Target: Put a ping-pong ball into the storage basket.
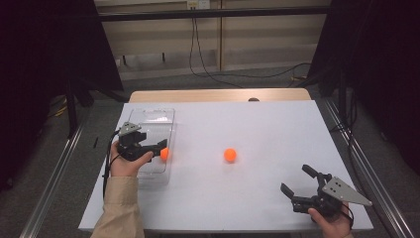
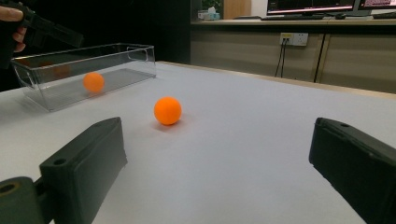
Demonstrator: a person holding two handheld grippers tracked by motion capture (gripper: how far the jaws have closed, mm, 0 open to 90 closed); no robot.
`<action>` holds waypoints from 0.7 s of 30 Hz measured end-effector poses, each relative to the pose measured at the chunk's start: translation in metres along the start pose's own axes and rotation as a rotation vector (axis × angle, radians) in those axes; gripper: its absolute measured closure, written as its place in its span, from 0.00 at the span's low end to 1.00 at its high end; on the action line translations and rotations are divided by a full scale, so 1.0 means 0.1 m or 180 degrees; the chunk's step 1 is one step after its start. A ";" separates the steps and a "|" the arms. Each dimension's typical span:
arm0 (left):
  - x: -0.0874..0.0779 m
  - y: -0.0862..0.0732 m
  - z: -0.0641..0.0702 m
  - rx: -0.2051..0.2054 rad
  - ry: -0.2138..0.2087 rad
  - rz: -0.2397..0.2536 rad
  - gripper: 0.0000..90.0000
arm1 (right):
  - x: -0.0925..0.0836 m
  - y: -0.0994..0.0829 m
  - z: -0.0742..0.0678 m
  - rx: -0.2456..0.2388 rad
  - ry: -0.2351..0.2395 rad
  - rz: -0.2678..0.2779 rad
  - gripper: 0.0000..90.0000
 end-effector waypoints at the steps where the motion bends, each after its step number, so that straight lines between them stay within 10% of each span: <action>1: 0.00 0.00 0.00 0.0014 -0.0012 -0.0001 0.14 | 0.00 0.00 0.00 0.0009 -0.0008 -0.0002 0.03; 21: 0.01 0.03 0.13 0.0056 -0.0164 0.0010 0.10 | 0.01 0.00 -0.02 -0.0016 0.0008 -0.0021 0.03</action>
Point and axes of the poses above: each handheld gripper's, and its own axes: x roughly forward along the jaws, y roughly out of its top, z roughly to its right, the point moved 4 cm from there along x, roughly forward along the jaws, and after that the axes turned 14 degrees about z, right-handed, at the moved point
